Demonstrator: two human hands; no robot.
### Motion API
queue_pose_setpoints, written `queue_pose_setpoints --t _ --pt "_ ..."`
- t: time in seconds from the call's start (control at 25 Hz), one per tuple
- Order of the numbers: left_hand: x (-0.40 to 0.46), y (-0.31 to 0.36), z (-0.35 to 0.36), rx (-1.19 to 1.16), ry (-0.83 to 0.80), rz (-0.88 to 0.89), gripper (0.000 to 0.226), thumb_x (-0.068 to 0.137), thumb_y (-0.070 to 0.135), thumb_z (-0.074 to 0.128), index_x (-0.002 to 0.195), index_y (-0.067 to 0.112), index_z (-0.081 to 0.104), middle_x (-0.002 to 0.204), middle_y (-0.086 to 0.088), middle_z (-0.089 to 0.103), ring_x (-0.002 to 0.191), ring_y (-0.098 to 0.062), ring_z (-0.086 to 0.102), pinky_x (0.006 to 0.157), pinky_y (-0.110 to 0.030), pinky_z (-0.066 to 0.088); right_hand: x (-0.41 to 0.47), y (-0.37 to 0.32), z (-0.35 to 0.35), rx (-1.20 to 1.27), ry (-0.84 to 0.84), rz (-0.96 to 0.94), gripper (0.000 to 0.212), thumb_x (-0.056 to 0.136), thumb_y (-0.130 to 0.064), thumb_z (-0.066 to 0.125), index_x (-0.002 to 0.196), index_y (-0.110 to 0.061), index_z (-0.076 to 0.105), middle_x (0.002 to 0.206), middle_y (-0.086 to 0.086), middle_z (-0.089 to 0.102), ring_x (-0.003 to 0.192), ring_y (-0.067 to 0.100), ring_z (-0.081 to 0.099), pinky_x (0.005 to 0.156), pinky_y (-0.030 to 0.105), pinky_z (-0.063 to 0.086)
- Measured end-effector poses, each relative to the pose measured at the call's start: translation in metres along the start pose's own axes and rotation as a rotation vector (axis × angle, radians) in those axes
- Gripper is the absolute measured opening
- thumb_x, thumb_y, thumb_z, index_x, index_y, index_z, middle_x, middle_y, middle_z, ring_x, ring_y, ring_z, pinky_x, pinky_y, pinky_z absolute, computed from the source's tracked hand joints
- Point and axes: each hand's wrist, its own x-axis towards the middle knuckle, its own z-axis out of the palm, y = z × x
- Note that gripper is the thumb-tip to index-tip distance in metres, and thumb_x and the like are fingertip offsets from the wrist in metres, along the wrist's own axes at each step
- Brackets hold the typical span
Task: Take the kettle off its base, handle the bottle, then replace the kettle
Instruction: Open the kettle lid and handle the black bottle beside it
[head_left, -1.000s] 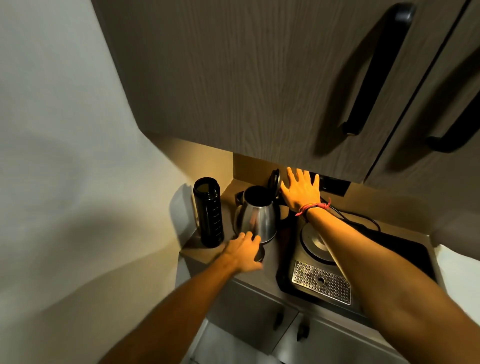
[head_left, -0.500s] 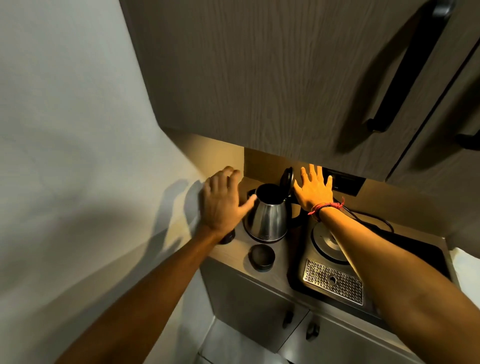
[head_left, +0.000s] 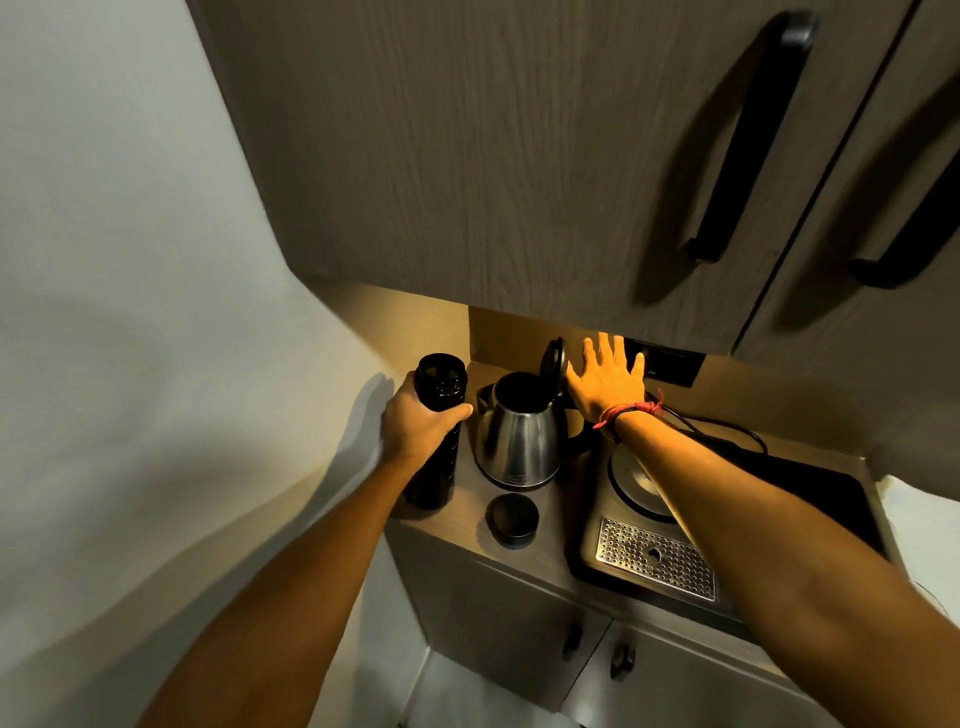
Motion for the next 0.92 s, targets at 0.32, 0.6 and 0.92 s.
queue_pose_setpoints --t 0.32,0.6,0.92 --pt "0.016 0.055 0.005 0.65 -0.05 0.365 0.069 0.058 0.062 0.072 0.103 0.012 0.056 0.089 -0.006 0.065 0.075 -0.026 0.065 0.061 -0.031 0.052 0.002 0.005 0.0 0.009 0.076 -0.005 0.083 0.091 -0.068 0.015 0.153 -0.014 0.026 0.16 0.01 0.027 0.151 0.03 0.019 0.122 0.057 0.006" --pt "0.017 0.082 0.008 1.001 -0.142 0.398 0.065 0.064 0.063 0.071 0.102 0.012 0.056 0.095 -0.007 0.066 0.082 -0.026 0.064 0.065 -0.029 0.043 0.001 0.008 0.001 0.039 0.103 -0.014 0.084 0.09 -0.069 0.015 0.15 -0.013 0.032 0.158 0.011 0.033 0.149 0.031 0.022 0.122 0.056 0.009" --pt "0.015 0.092 0.008 1.171 -0.19 0.432 0.067 0.066 0.064 0.072 0.107 0.013 0.06 0.095 -0.007 0.065 0.084 -0.025 0.064 0.065 -0.03 0.043 0.003 0.012 0.001 0.06 0.098 -0.013 0.084 0.089 -0.07 0.016 0.146 -0.013 0.038 0.153 0.013 0.04 0.145 0.033 0.031 0.121 0.057 0.01"
